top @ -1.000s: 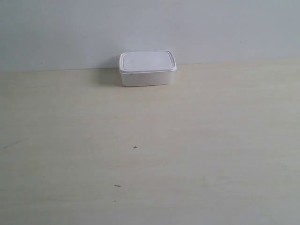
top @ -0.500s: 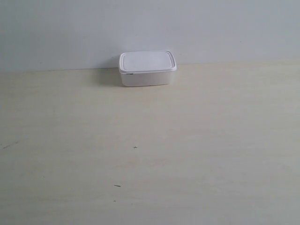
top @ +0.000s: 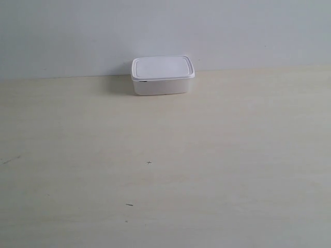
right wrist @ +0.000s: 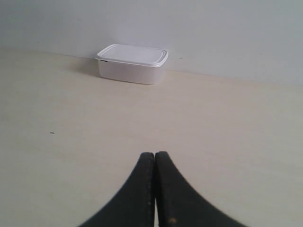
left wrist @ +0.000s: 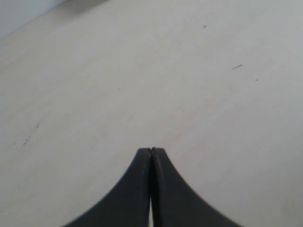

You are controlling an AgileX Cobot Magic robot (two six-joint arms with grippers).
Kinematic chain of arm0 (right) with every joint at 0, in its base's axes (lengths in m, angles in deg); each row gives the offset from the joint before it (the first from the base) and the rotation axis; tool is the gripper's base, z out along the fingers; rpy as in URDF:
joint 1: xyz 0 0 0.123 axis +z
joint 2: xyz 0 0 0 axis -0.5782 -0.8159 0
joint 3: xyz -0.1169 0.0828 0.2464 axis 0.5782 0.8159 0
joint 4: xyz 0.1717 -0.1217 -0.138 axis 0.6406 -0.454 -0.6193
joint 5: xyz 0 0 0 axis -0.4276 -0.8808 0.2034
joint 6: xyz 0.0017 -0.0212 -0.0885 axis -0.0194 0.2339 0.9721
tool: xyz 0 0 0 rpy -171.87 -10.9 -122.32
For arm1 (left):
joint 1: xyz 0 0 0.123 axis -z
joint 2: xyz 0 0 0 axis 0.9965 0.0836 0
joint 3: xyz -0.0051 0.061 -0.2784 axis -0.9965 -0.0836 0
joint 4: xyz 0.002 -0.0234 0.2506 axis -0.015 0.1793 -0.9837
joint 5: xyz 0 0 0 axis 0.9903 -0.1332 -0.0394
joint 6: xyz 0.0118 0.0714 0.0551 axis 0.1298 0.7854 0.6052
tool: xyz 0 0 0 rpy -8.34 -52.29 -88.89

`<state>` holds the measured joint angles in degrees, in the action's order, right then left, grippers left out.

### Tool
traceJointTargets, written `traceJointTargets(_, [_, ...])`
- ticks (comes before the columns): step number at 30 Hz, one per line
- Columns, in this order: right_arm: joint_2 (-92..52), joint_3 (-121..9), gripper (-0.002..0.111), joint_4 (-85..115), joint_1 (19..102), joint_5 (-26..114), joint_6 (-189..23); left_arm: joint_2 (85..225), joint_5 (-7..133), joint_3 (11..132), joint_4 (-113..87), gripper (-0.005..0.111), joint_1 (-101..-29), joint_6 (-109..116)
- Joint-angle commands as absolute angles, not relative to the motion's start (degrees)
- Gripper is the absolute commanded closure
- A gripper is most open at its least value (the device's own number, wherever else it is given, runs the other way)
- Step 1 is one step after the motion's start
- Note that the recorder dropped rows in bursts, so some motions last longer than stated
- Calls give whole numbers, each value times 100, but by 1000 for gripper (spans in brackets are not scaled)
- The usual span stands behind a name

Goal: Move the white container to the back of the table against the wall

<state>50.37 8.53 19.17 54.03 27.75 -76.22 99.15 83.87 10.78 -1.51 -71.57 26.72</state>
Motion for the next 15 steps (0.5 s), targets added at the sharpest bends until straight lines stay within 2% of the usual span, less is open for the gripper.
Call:
traceJointTargets(1, [5062,879,108,1920,5395,2925,-7623,9881,7876,1074,185,107,-7132,2582])
traceJointTargets(15, [5062,879,108,1959,5395,2913,-7623,9881,7744,1074,1963,107,-7132,2577])
